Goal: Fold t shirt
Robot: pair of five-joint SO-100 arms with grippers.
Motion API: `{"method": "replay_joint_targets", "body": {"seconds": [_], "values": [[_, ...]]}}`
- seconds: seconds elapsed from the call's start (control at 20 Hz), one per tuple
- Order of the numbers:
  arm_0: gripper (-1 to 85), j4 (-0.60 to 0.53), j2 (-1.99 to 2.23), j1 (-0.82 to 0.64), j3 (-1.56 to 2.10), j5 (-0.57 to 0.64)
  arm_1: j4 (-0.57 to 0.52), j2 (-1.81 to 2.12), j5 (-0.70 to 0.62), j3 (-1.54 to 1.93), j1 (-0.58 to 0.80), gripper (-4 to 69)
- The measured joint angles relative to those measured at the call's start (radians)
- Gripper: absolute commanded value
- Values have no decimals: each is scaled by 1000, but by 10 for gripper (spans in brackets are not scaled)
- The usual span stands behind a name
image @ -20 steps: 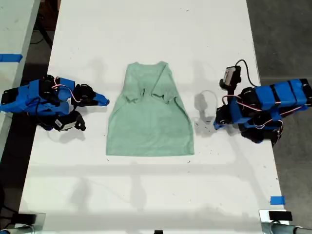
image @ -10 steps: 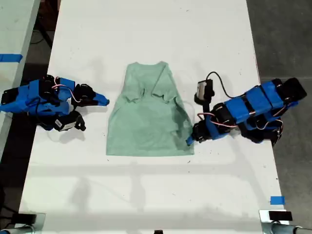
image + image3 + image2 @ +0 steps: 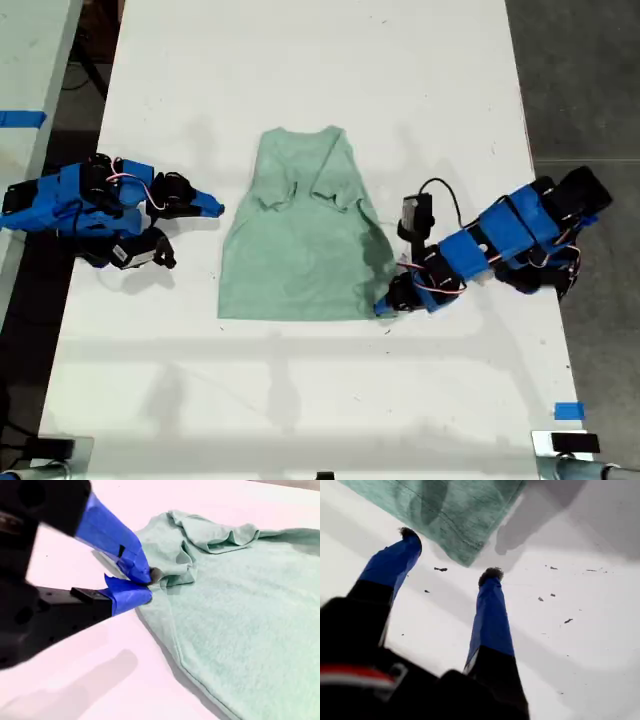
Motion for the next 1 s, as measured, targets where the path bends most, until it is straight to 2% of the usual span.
{"method": "replay_joint_targets", "body": {"seconds": [0.35,0.4,0.45,0.5,0.65,0.8,0.9,1.0], "values": [[7,0,0,0,0,5,-241,25,-94,221,86,235],[7,0,0,0,0,6,-255,29,-118,227,94,199],[7,0,0,0,0,6,-267,31,-126,229,100,133],[7,0,0,0,0,6,-275,31,-140,229,104,22],[7,0,0,0,0,6,-301,31,-161,227,120,15],[7,0,0,0,0,6,-245,5,-176,172,126,15],[7,0,0,0,0,6,-110,-78,-204,40,127,15],[7,0,0,0,0,6,78,-207,-233,-172,127,15]]}}
